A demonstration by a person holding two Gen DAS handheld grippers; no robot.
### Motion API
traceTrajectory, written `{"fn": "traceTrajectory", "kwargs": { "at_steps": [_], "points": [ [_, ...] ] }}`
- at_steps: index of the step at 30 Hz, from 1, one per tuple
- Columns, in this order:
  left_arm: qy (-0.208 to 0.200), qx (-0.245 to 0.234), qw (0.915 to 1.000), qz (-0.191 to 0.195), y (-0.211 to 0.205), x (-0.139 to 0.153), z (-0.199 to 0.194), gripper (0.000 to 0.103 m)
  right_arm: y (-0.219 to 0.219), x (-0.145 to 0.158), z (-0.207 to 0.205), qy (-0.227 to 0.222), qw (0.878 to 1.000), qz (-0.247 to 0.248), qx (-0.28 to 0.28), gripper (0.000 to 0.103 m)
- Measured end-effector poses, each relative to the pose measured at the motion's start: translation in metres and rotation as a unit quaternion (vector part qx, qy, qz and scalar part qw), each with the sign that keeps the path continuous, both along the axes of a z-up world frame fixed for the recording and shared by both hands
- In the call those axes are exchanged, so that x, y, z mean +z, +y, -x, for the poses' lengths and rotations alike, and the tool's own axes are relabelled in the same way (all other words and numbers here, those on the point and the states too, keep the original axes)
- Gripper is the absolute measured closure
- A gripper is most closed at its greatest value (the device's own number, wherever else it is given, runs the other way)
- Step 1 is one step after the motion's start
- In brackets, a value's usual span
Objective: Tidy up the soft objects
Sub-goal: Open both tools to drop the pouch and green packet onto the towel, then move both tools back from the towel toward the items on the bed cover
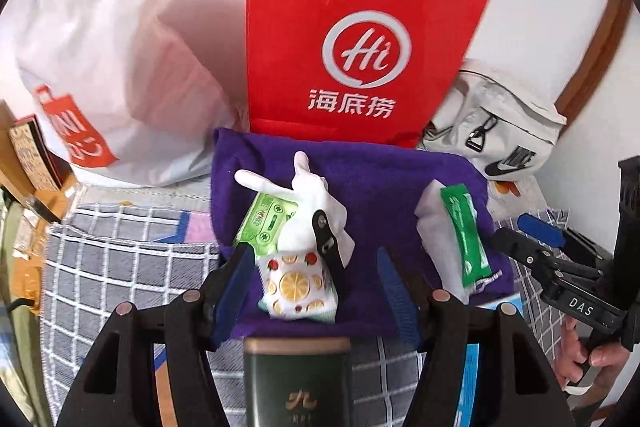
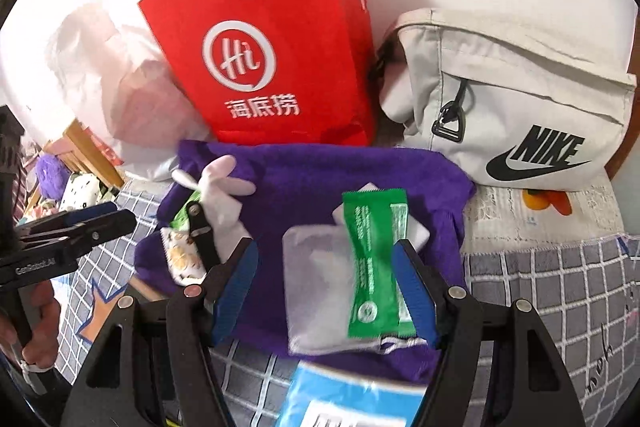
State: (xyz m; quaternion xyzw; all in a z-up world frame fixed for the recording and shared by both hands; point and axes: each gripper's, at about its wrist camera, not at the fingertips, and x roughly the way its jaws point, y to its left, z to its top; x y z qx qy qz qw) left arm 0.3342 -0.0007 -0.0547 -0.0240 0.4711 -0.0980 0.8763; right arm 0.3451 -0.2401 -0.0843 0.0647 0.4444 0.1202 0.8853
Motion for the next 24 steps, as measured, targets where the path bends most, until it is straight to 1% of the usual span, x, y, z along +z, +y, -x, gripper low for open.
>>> {"fn": "traceTrajectory", "kwargs": {
  "at_steps": [3, 6, 9, 11, 12, 15, 18, 20, 24],
  "points": [
    [-0.009, -0.006, 0.9999, -0.004, -0.001, 0.013, 0.019, 0.041, 0.005, 0.011, 0.019, -0.008, 1.000, 0.006, 0.005, 0.034],
    [-0.018, -0.017, 0.9997, -0.004, -0.004, 0.024, 0.041, 0.041, 0.007, 0.020, 0.042, -0.016, 1.000, -0.001, 0.011, 0.034],
    [-0.023, -0.021, 0.9988, -0.037, -0.011, 0.028, 0.063, 0.041, 0.009, 0.026, 0.064, -0.018, 1.000, -0.002, 0.016, 0.034],
    [-0.024, -0.022, 0.9986, -0.042, -0.013, 0.030, 0.076, 0.041, 0.010, 0.027, 0.079, -0.018, 1.000, -0.006, 0.022, 0.034],
    [-0.025, -0.023, 0.9987, -0.037, -0.013, 0.032, 0.084, 0.041, 0.009, 0.027, 0.087, -0.016, 1.000, -0.007, 0.025, 0.034],
    [-0.028, -0.027, 0.9989, -0.024, -0.013, 0.037, 0.108, 0.041, 0.006, 0.026, 0.110, -0.012, 1.000, -0.010, 0.026, 0.034],
    [-0.032, -0.029, 0.9989, -0.017, -0.014, 0.039, 0.132, 0.041, 0.006, 0.023, 0.134, -0.010, 0.999, 0.003, 0.032, 0.034],
    [-0.031, -0.028, 0.9990, -0.018, -0.014, 0.036, 0.142, 0.041, 0.006, 0.018, 0.151, -0.007, 0.999, 0.003, 0.036, 0.034],
    [-0.015, -0.016, 0.9995, -0.021, -0.008, 0.021, 0.164, 0.041, 0.010, 0.002, 0.182, 0.011, 0.999, 0.009, 0.039, 0.034]
  ]
}}
